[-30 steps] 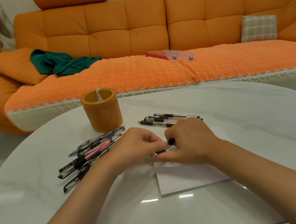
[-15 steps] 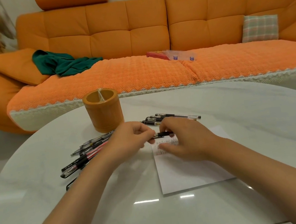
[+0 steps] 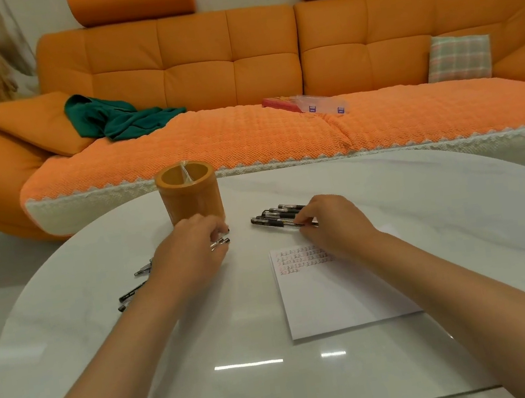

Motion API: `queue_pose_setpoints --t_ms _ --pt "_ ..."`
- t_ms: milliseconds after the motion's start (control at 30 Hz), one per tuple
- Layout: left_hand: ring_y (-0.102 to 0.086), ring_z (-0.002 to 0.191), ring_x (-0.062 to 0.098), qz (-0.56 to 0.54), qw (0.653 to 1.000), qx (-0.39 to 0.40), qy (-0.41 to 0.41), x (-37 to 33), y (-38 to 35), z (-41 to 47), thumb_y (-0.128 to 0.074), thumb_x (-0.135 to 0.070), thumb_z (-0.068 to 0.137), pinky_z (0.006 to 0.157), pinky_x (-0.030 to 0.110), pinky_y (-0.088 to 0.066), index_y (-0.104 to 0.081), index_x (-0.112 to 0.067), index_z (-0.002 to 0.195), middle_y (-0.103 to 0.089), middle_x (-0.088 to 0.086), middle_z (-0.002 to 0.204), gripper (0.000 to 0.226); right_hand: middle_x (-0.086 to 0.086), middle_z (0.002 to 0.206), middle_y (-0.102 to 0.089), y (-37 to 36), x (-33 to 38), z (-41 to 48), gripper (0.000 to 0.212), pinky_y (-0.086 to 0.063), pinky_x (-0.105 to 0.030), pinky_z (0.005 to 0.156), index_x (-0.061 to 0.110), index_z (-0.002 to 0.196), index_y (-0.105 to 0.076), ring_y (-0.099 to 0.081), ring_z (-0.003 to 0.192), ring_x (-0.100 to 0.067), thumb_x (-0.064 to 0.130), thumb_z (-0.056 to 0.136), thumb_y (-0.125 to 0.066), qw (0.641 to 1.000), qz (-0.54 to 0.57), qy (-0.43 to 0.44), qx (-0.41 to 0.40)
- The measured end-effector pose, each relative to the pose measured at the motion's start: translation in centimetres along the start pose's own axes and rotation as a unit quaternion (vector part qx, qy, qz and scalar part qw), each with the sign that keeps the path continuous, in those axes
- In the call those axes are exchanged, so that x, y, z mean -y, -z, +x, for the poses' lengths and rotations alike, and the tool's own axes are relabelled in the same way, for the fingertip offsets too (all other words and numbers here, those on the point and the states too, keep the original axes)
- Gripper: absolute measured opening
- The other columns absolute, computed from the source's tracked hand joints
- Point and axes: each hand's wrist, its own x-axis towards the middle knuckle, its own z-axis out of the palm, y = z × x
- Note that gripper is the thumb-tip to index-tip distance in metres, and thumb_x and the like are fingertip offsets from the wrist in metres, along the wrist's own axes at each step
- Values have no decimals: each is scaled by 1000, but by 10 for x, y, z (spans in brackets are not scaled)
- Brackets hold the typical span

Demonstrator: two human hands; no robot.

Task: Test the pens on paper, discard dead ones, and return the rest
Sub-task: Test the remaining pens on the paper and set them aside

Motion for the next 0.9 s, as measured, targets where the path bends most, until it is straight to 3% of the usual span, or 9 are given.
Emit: queue_pose_setpoints --t_ms 133,333,533,700,900 --pt "-55 88 9 45 996 69 30 11 14 -14 -67 -39 90 69 27 -48 -62 -37 97 -59 -15 96 9 -1 103 -59 -2 0 3 23 -48 -34 74 22 116 -73 -58 92 -24 22 97 -61 1000 -23 7 9" --pt "-55 88 10 94 989 99 53 21 31 -31 -69 -46 85 67 27 -45 -60 -36 89 -57 -16 92 14 0 111 -60 0 24 5 32 -44 -34 78 27 125 -66 -56 102 -24 26 94 -64 997 -74 33 17" --pt "-58 87 13 175 978 101 57 23 41 -41 -64 -44 86 63 26 -40 -63 -37 95 -61 -12 95 11 6 121 -61 -7 76 -4 28 -45 -29 79 28 123 -67 -58 107 -16 21 97 -61 990 -16 133 54" --pt "-61 97 15 194 974 112 34 18 38 -42 -61 -34 92 68 24 -42 -67 -41 111 -65 -9 113 21 3 127 -64 -23 111 -10 33 -44 -34 95 26 127 -67 -55 117 -19 17 97 -60 974 2 208 91" --pt "-58 92 9 129 983 126 31 24 35 -45 -64 -28 91 75 22 -47 -69 -42 111 -66 -15 104 25 -3 110 -68 -42 116 -10 25 -41 -35 82 22 118 -70 -57 105 -26 21 94 -62 963 -34 254 87"
